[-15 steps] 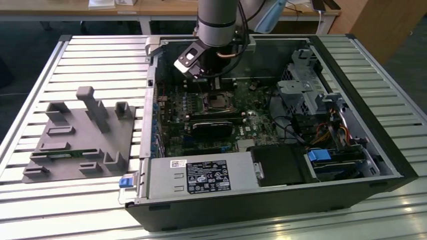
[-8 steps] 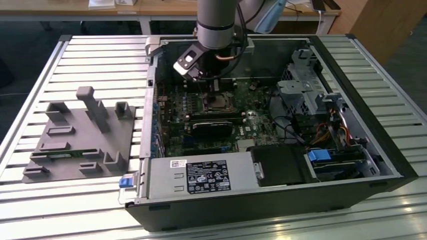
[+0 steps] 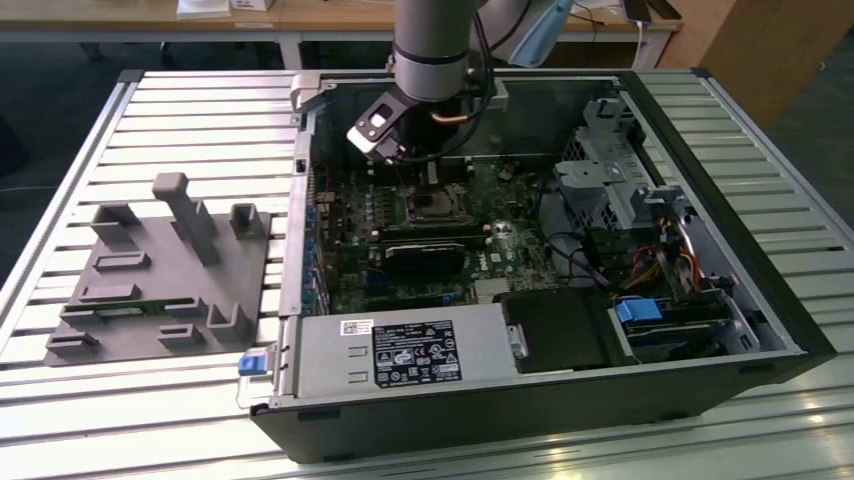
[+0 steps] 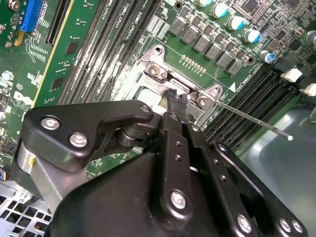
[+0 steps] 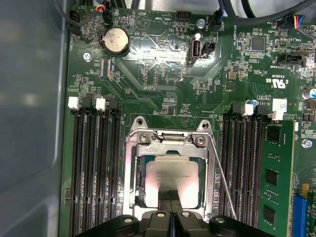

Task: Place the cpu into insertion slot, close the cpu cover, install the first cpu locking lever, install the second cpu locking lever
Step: 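Close the cpu cover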

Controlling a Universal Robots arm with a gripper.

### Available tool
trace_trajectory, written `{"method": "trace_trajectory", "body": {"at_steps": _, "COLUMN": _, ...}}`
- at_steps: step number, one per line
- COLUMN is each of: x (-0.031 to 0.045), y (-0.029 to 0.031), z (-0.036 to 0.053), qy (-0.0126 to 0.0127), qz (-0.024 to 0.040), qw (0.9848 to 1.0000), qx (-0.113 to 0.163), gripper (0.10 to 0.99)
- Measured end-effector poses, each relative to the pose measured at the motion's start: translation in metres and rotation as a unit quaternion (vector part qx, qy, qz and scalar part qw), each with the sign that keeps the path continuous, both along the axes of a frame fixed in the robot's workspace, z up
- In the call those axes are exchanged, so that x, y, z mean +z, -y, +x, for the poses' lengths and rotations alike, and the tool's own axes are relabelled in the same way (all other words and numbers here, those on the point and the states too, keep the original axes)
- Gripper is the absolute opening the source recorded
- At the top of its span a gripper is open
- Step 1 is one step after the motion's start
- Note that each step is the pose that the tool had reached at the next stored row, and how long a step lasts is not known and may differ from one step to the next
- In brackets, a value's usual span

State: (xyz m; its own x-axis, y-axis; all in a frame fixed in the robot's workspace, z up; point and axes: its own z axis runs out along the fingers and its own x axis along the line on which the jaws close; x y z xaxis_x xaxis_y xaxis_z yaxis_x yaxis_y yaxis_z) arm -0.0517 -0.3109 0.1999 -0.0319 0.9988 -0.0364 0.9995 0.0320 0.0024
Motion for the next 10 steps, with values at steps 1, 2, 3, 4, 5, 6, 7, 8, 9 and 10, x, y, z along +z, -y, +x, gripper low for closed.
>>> {"method": "trace_trajectory", "body": {"at_steps": 1, "x": -0.0003, "y": -0.0001, "z": 0.0015, "qy": 0.0002, "qz": 0.0002, "qw": 1.0, "qx": 0.0, "gripper": 0.106}}
{"method": "trace_trajectory", "body": {"at_steps": 2, "x": -0.0004, "y": -0.0001, "z": 0.0035, "qy": 0.0003, "qz": 0.0004, "qw": 1.0, "qx": 0.0, "gripper": 0.106}}
{"method": "trace_trajectory", "body": {"at_steps": 3, "x": -0.0005, "y": -0.0002, "z": 0.0057, "qy": 0.0002, "qz": 0.0004, "qw": 1.0, "qx": 0.0, "gripper": 0.106}}
{"method": "trace_trajectory", "body": {"at_steps": 4, "x": -0.0005, "y": -0.0002, "z": 0.008, "qy": 0.0001, "qz": 0.0003, "qw": 1.0, "qx": 0.0, "gripper": 0.106}}
{"method": "trace_trajectory", "body": {"at_steps": 5, "x": -0.0005, "y": -0.0002, "z": 0.0098, "qy": 0.0002, "qz": 0.0003, "qw": 1.0, "qx": 0.0, "gripper": 0.106}}
{"method": "trace_trajectory", "body": {"at_steps": 6, "x": -0.0005, "y": -0.0003, "z": 0.0108, "qy": 0.0002, "qz": 0.0004, "qw": 1.0, "qx": 0.0, "gripper": 0.106}}
{"method": "trace_trajectory", "body": {"at_steps": 7, "x": -0.0003, "y": -0.0003, "z": 0.0111, "qy": 0.0003, "qz": 0.0004, "qw": 1.0, "qx": 0.0, "gripper": 0.106}}
{"method": "trace_trajectory", "body": {"at_steps": 8, "x": 0.0003, "y": -0.0004, "z": 0.0112, "qy": 0.0006, "qz": 0.0008, "qw": 1.0, "qx": 0.0, "gripper": 0.106}}
{"method": "trace_trajectory", "body": {"at_steps": 9, "x": 0.0013, "y": -0.0005, "z": 0.0113, "qy": 0.0006, "qz": 0.001, "qw": 1.0, "qx": 0.0, "gripper": 0.106}}
{"method": "trace_trajectory", "body": {"at_steps": 10, "x": 0.0029, "y": -0.0004, "z": 0.0112, "qy": 0.0004, "qz": 0.0007, "qw": 1.0, "qx": 0.0, "gripper": 0.106}}
